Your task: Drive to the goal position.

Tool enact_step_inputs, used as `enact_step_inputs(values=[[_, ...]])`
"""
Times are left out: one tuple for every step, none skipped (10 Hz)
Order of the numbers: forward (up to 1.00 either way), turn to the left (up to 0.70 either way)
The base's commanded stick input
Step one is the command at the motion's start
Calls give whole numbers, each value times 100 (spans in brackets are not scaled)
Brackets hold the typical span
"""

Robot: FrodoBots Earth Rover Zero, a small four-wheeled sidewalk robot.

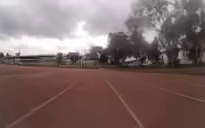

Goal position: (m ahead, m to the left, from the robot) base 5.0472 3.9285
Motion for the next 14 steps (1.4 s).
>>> enact_step_inputs(values=[[70,0],[70,0],[70,0],[70,0],[70,0],[70,0],[70,0],[70,0],[70,0],[70,0],[70,0],[70,0],[70,0],[70,0]])
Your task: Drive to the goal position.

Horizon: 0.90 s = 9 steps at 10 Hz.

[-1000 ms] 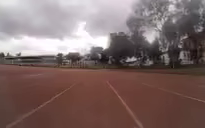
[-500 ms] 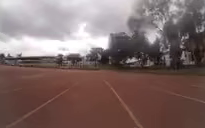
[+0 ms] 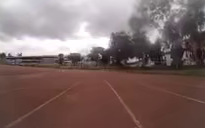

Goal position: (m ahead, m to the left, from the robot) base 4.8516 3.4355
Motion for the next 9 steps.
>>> enact_step_inputs(values=[[70,0],[70,0],[70,0],[70,0],[70,0],[70,0],[70,0],[70,0],[70,0]])
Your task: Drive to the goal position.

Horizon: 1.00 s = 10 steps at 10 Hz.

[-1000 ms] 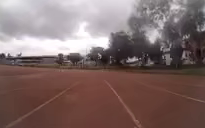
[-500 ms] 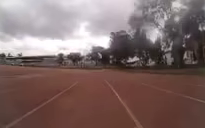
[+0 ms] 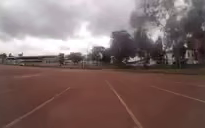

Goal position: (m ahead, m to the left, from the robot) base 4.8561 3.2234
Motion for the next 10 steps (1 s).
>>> enact_step_inputs(values=[[70,0],[70,0],[70,0],[70,0],[70,0],[70,0],[70,0],[70,0],[70,0],[70,0]])
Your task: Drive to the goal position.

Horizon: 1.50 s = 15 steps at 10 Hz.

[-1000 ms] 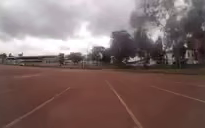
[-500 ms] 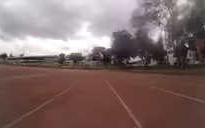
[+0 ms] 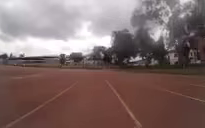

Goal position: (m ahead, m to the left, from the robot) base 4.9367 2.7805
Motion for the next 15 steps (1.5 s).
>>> enact_step_inputs(values=[[70,0],[70,0],[70,0],[70,0],[70,0],[70,0],[70,0],[70,0],[70,0],[70,0],[70,0],[70,0],[70,0],[70,0],[70,0]])
